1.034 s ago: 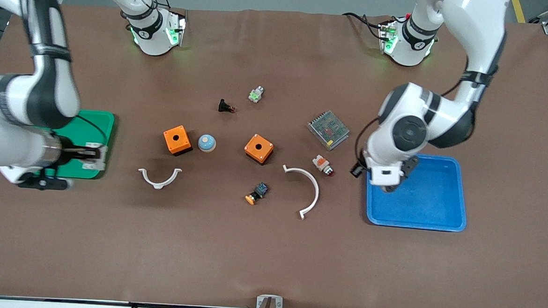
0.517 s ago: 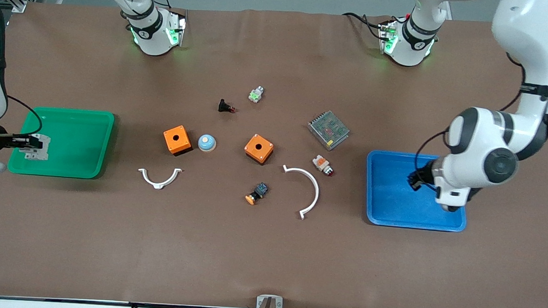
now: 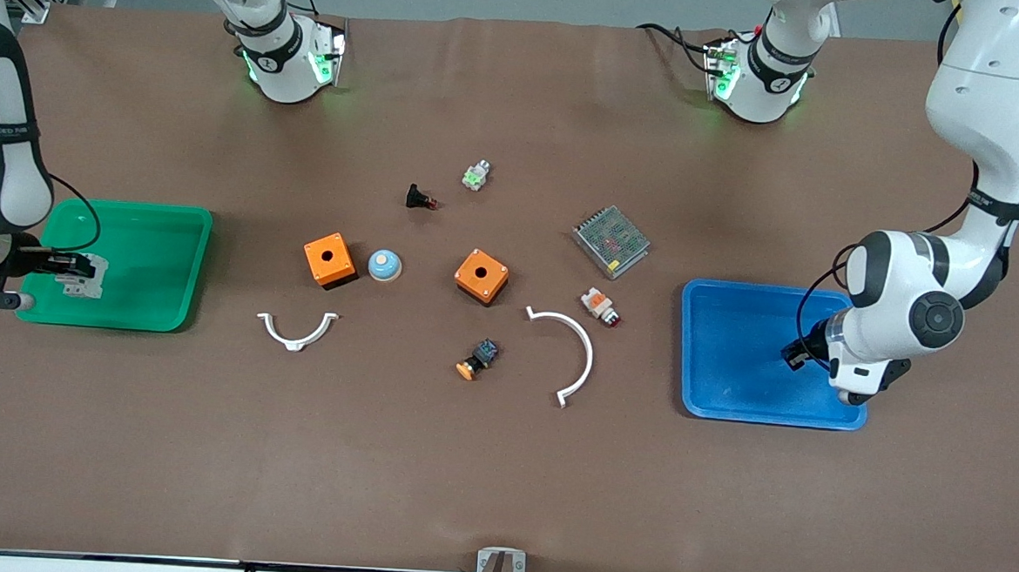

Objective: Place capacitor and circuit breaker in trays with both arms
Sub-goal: 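Carry the capacitor to the blue tray while the right gripper carries the breaker, then release the capacitor in the blue tray while the right gripper releases the breaker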

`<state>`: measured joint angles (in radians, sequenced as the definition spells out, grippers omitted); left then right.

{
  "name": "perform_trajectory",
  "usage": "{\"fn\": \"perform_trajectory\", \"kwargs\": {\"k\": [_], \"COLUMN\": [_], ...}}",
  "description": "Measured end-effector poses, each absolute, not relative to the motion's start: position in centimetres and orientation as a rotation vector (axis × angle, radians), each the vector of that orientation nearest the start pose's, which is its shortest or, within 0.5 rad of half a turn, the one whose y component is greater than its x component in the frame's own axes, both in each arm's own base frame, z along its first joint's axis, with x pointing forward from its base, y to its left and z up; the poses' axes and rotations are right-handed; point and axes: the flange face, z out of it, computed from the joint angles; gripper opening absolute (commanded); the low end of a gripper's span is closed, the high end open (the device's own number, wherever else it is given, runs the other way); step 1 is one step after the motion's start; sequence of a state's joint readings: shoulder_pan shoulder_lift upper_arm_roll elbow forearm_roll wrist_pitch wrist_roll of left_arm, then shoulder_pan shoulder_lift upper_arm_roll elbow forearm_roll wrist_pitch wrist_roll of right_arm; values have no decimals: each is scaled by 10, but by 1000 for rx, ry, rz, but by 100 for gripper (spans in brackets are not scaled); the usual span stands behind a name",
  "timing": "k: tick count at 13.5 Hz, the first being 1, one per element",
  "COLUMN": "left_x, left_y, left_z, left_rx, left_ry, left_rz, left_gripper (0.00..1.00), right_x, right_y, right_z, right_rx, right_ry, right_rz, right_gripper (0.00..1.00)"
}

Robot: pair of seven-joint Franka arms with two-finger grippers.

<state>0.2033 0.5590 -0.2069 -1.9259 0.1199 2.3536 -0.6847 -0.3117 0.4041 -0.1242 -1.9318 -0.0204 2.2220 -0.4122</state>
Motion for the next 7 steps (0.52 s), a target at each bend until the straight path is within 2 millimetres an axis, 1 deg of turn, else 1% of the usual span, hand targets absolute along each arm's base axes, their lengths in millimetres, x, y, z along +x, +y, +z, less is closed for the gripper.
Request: {"fn": "perform_trajectory", "kwargs": {"k": [1,2,3,6,7], "left_x": [612,611,611,609,609], "left_y": [2,1,1,-4,-6], "left_z": [194,193,193,193,197], "left_rx": [-2981,-2981,-2982,-2983,-2980], "left_ry": [-945,-942,-941,-930,-921], "left_rz": [183,187,189,203,217], "left_gripper": [27,67,99,100,100], "right_x": [551,547,543,537,536], "right_y": [-256,-257,-259,-260,-259], "right_z": [262,253,247,230,224], "right_rx": [-3157,-3159,-3158,-3158,-3157], "right_ry": [9,15,22,30,33], "right_rz": [177,170,173,177,183], "right_gripper": [25,24,24,25,29]}}
